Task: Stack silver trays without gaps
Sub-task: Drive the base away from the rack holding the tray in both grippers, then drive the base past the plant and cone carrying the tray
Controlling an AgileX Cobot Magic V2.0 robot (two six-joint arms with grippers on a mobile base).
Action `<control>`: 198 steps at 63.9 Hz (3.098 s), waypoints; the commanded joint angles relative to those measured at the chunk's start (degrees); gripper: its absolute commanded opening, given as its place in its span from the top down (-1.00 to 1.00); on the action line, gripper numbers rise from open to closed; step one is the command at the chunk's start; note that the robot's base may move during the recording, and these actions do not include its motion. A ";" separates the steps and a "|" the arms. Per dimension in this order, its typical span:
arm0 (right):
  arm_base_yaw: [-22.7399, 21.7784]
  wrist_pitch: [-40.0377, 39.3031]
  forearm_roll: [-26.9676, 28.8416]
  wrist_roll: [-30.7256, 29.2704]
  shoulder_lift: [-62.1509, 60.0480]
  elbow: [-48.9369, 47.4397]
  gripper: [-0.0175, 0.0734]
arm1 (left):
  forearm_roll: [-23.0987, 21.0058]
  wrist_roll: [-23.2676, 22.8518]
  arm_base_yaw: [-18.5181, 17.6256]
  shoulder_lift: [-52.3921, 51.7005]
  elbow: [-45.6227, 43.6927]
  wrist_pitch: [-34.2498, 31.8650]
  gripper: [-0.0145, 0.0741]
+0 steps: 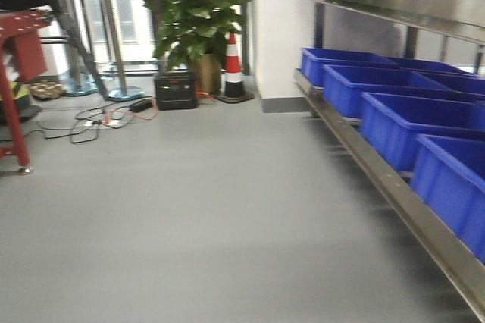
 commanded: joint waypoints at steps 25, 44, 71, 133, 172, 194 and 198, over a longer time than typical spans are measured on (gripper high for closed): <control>-0.03 -0.50 -1.98 -1.32 -0.60 -0.25 0.77 | 0.46 0.71 -0.37 -0.78 -0.32 -2.11 0.71; -0.03 -0.50 -1.98 -1.32 -0.60 -0.25 0.77 | 0.46 0.71 -0.37 -0.78 -0.32 -2.11 0.71; -0.03 -0.84 -1.98 -1.32 -0.60 -0.25 0.77 | 0.46 0.71 -0.37 -0.78 -0.32 -2.11 0.71; -0.03 -2.25 -1.98 -1.32 -0.60 -0.25 0.77 | 1.57 0.71 -0.37 -0.66 -0.32 -2.20 0.71; -0.03 -2.40 -1.98 -1.32 -0.60 -0.25 0.77 | 1.69 0.71 -0.37 -0.66 -0.32 -2.20 0.71; -0.03 -7.23 -1.98 -1.32 -0.60 -0.25 0.77 | 4.49 0.71 -0.27 -0.66 -0.32 -2.20 0.71; -0.03 -8.79 -1.98 -1.32 -0.60 -0.25 0.77 | 5.75 0.71 -0.27 -0.66 -0.32 -2.20 0.71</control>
